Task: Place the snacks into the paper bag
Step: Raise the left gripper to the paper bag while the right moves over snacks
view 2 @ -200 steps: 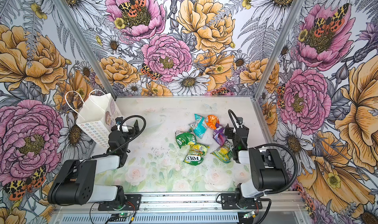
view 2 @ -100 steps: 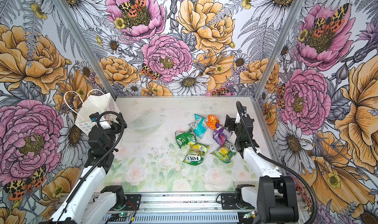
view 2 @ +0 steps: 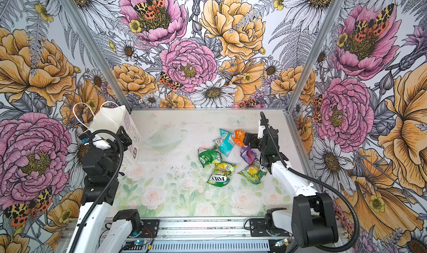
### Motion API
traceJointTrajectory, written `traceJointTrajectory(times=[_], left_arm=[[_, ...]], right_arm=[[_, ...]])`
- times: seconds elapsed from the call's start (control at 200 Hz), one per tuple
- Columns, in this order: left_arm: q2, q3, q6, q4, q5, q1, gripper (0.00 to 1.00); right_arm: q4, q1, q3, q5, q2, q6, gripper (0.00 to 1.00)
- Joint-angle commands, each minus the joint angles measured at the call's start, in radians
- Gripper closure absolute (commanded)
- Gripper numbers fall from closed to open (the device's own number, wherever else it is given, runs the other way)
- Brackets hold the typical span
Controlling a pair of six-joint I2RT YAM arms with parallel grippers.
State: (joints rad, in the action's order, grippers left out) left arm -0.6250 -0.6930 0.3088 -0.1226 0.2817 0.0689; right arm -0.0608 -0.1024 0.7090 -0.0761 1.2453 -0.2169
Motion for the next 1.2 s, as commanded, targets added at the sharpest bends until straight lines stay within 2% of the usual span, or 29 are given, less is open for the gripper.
traceJointTrajectory(times=[0.0,0.17,0.47,0.721,1.006,1.196], left_arm=[[-0.015,-0.096,0.037,-0.13,0.043,0.015,0.01],[-0.091,-0.307,0.079,-0.361,0.121,0.036,0.01],[-0.182,-0.6,0.088,-0.665,0.058,0.083,0.01],[-0.285,-0.772,-0.025,-0.84,-0.065,0.223,0.01],[-0.353,-0.777,-0.108,-0.867,-0.447,0.487,0.01],[-0.385,-0.765,-0.176,-0.867,-0.468,0.559,0.01]], right_arm=[[0.01,-0.019,0.048,0.019,0.012,0.004,0.04],[0.016,-0.037,0.058,0.032,0.032,0.005,0.04],[0.041,-0.062,0.075,0.053,0.06,0.015,0.04],[0.067,-0.077,0.086,0.073,0.056,0.025,0.04],[0.079,-0.088,0.087,0.082,0.061,0.025,0.04],[0.078,-0.093,0.091,0.082,0.076,0.024,0.04]])
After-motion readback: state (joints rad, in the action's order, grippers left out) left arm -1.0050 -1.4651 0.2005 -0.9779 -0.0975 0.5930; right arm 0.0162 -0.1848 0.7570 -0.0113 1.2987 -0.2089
